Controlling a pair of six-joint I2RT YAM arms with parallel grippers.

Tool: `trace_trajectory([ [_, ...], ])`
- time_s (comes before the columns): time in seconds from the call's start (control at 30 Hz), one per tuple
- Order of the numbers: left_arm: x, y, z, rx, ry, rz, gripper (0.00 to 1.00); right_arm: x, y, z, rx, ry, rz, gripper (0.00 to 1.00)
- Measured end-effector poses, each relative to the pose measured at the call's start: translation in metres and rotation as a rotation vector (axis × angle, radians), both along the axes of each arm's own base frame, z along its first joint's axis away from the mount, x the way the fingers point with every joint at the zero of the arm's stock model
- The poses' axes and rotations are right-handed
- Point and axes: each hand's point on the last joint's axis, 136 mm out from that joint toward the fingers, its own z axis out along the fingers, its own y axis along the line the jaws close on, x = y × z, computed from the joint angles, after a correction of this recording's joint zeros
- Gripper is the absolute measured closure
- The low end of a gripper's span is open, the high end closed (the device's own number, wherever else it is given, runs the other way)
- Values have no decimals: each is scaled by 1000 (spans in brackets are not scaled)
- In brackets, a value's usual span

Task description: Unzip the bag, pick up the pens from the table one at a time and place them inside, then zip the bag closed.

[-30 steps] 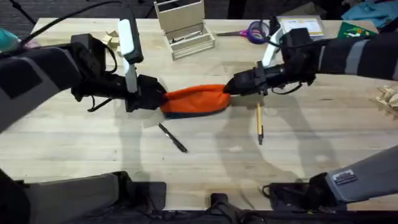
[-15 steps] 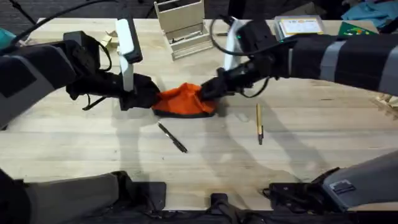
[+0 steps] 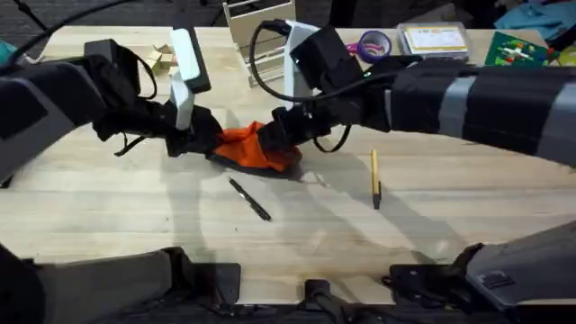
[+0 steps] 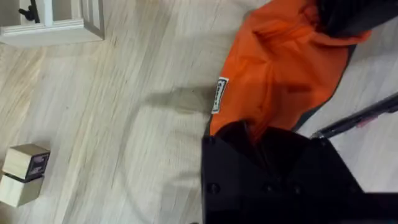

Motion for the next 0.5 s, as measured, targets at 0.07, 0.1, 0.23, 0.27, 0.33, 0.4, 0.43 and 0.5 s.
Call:
trace_trajectory([
  [0.07,0,1,0,5,0,1,958,0,2,1,6,3,-6,970],
  [0.1,0,1,0,5,-1,1,958,0,2,1,8,6,-9,971],
  [0.23,1,1,-1,8,-1,1,958,-2,5,2,14,10,-12,971],
  [0.27,1,1,-1,8,-1,1,959,-2,5,2,14,11,-12,971],
  [0.33,1,1,-1,9,-1,2,959,-3,6,2,16,15,-13,971],
  [0.4,1,1,-1,9,-1,2,959,-3,6,2,18,21,-17,971],
  [0.43,1,1,-1,9,-1,1,959,-3,6,3,19,21,-17,971],
  [0.5,1,2,-1,10,-4,2,958,-2,7,8,17,24,-19,971],
])
